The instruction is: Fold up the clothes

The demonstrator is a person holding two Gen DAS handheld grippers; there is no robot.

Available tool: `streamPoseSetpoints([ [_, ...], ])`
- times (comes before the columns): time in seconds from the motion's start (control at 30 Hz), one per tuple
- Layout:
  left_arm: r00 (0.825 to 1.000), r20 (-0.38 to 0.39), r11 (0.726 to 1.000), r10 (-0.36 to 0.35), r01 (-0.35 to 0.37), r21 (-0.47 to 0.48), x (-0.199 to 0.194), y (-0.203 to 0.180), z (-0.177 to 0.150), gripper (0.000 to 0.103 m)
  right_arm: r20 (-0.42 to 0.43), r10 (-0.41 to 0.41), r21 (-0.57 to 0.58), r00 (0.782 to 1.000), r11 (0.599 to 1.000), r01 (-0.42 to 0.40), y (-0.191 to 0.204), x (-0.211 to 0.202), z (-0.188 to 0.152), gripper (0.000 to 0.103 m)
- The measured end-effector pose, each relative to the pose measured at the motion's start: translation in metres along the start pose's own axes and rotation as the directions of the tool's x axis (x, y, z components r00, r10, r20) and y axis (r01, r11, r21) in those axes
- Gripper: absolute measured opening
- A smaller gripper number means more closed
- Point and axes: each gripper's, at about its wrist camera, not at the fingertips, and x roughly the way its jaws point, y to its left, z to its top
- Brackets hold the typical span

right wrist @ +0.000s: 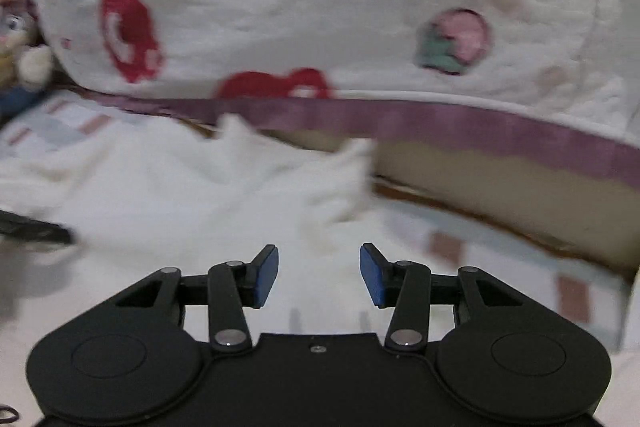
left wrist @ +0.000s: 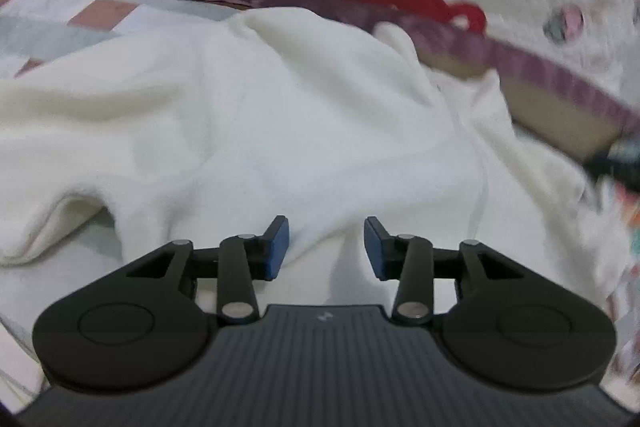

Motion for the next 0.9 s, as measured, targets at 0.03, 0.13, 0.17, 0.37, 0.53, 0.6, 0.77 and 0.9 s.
streamPoseSetpoints([
  [0.03,1.000,0.001,1.000,0.014,-0.014,0.028,0.001,-0.003,-0.001,0.041,-0.011,-0.020,-0.019,1.000,1.000,0.019,-0.012,0.006,0.003,0.051],
  [0.13,1.000,0.002,0.999,0.014,-0.014,0.036,0.000,-0.003,-0.003,0.041,-0.048,-0.088,-0.084,0.995,0.993,0.084,-0.024,0.038,0.002,0.051],
  [0.17,1.000,0.002,1.000,0.008,-0.008,0.024,0.001,-0.001,-0.003,0.041,-0.064,-0.075,-0.078,0.995,0.995,0.070,-0.026,0.050,-0.003,0.051],
  [0.37,1.000,-0.011,0.999,0.022,-0.022,0.027,0.016,0.007,0.000,0.041,0.008,-0.136,-0.013,0.991,0.991,0.136,-0.016,0.063,-0.010,0.010],
  [0.53,1.000,-0.016,0.997,0.024,-0.023,0.076,0.021,-0.002,-0.002,0.041,0.085,-0.397,0.032,0.914,0.918,0.395,-0.047,0.040,-0.005,0.010],
  [0.6,0.999,-0.011,0.992,0.050,-0.049,0.120,0.021,-0.008,-0.005,0.041,0.033,-0.435,-0.020,0.900,0.900,0.436,-0.043,0.054,-0.008,0.012],
  [0.77,0.998,-0.009,0.987,0.058,-0.055,0.154,0.021,-0.008,-0.006,0.041,-0.004,-0.354,-0.042,0.935,0.935,0.353,-0.022,0.059,-0.019,0.040],
  [0.9,0.999,-0.011,0.989,0.049,-0.047,0.137,0.021,-0.003,-0.005,0.041,0.014,-0.279,0.275,0.960,0.924,0.264,-0.052,-0.001,-0.049,0.054],
])
